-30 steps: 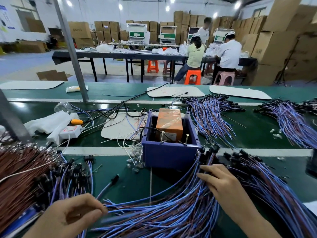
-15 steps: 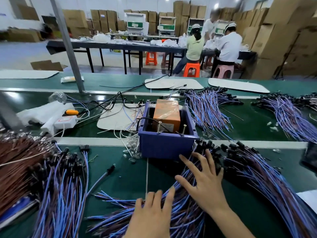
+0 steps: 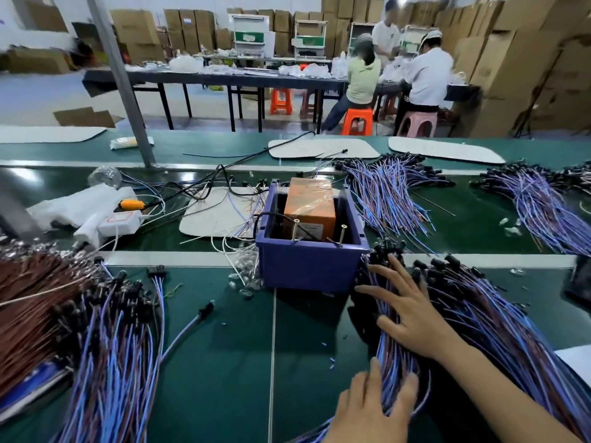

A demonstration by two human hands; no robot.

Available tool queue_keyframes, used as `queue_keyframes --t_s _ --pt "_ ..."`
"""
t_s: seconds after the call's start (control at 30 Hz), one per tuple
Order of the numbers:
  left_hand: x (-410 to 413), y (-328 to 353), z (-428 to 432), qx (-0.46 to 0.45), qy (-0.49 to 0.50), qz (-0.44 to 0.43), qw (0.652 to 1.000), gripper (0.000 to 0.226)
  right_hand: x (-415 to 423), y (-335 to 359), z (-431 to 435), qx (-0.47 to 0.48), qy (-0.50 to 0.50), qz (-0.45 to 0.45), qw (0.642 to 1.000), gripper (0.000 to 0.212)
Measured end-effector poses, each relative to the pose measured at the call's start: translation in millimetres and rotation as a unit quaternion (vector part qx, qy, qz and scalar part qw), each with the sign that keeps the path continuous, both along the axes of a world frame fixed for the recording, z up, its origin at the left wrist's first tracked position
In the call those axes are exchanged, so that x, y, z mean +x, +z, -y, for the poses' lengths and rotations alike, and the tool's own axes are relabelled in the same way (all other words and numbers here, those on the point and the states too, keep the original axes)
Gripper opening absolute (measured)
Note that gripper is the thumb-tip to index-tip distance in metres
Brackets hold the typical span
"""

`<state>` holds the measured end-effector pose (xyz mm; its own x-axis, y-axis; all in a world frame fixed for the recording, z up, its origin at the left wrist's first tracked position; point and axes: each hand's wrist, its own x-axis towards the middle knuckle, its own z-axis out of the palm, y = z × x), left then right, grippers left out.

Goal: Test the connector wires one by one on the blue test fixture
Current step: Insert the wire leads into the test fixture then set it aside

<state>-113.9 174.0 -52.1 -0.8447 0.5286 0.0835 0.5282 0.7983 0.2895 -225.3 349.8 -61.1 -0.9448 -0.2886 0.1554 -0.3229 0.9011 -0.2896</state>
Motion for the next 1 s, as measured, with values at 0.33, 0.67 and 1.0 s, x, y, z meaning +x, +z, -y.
queue_keyframes --t_s 0.33,0.67,1.0 --pt "-86.8 0.6 203.5 -0.263 0.218 -0.093 0.935 0.041 20.8 13.3 63.6 -0.208 -0.015 -0.279 0.937 0.024" --pt "-77.0 79.8 141.9 0.178 0.026 -0.186 0.966 0.007 29.4 62.9 176.9 -0.635 -0.043 0.582 0.507 0.069" --pt "-48.0 46.2 136.7 0.015 -0.28 -0.049 0.959 0.03 20.4 147.1 132.7 -0.83 -0.007 0.243 0.501 0.028"
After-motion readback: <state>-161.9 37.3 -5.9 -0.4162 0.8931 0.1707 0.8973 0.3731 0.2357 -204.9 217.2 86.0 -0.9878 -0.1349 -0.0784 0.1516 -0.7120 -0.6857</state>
